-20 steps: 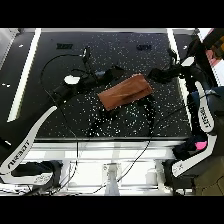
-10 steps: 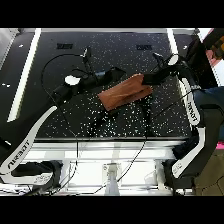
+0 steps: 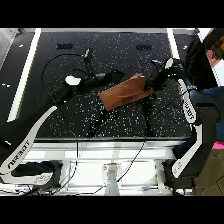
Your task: Fold the clothes and pants, and hang the long-sleeved shirts on hangers.
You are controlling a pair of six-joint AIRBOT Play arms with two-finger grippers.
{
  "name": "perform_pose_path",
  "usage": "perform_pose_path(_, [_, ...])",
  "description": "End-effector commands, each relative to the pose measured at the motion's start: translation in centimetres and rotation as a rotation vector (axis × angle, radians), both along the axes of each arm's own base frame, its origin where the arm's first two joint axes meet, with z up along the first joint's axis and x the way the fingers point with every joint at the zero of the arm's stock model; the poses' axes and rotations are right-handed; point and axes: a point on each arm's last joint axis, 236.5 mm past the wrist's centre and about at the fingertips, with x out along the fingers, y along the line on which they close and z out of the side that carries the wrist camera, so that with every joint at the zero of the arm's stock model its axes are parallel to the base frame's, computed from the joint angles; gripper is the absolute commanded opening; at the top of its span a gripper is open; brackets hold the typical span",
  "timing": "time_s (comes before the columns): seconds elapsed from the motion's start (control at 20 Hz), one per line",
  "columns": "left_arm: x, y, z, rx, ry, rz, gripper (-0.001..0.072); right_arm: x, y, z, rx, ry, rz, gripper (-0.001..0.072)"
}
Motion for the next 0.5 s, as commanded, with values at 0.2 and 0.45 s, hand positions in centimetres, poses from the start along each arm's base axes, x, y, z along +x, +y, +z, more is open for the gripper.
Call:
perform_pose_path(0.2, [0.0, 0.0, 0.0, 0.003, -0.002, 0.000, 0.0704, -0.2, 4.9, 0.0, 0.219, 0.035, -0.021, 0.0301])
perform_pose_path(0.45, [0.0, 0.0, 0.0, 0.004, -0.002, 0.000, 0.0704, 3.9, 6.4, 1.2, 0.302, -0.123, -0.089, 0.0306])
